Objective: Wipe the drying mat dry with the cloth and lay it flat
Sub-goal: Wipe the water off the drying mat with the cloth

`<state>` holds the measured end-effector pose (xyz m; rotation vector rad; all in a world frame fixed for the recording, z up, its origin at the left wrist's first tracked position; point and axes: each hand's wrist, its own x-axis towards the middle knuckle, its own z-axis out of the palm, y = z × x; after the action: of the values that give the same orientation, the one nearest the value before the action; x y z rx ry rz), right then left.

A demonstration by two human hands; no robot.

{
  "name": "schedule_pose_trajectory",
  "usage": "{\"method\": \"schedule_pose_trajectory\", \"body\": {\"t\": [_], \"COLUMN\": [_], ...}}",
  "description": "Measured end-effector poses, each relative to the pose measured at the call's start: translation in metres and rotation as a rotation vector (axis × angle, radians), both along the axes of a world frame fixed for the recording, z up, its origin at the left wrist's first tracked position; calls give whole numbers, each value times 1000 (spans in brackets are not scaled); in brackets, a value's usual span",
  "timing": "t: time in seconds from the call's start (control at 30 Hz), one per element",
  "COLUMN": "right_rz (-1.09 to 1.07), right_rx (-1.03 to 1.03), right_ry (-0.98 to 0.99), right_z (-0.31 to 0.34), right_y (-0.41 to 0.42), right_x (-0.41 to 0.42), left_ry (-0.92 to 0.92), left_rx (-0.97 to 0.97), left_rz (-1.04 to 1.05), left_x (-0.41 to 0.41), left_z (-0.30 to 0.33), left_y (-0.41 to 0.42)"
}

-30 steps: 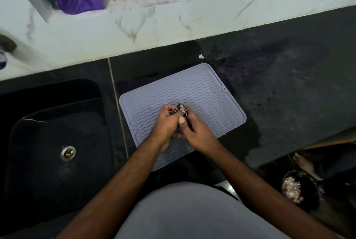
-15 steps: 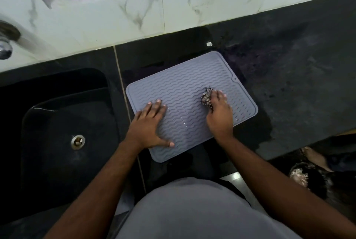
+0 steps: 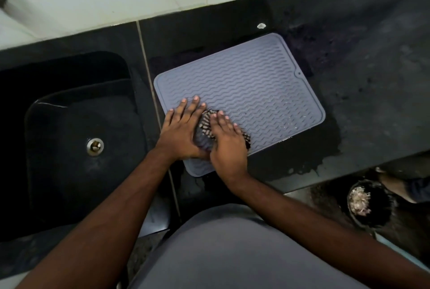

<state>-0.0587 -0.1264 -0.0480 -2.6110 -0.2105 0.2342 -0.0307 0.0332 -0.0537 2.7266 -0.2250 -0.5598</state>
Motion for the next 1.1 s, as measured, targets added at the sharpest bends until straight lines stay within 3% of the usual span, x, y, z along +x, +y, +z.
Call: {"method": "schedule_pose_trajectory", "body": {"t": [0.1,0.2,0.27,0.37,0.47,0.6,0.67,1.1], "right_rz": [89,-193,-374,-293,4,559,610,679], "right_rx": [168,583,720,595,361,-18,-164,-73], "right_ry": [73,398,389,262,92,-47,-46,62], "right_z": [9,34,44,50,46,10,-2,1], "right_y": [1,-13,-25,-42,-35,-10,-16,-39], "right_x": [-6,17,31,45,53,18,-2,20], "left_ry": [-4,-34,-97,-111,-79,-62,-70,-75], "left_rx": [-40,-127,-135,-117,-66,-30,-38,-111], "left_rz": [10,-4,37,143,184,195,201,285], "left_x": [-2,-10,-26,-57,-72,-71,-71,-72], "left_z": [2,9,14,17,5,-3,-4,-2], "left_y": [2,9,15,19,20,20,19,11]}}
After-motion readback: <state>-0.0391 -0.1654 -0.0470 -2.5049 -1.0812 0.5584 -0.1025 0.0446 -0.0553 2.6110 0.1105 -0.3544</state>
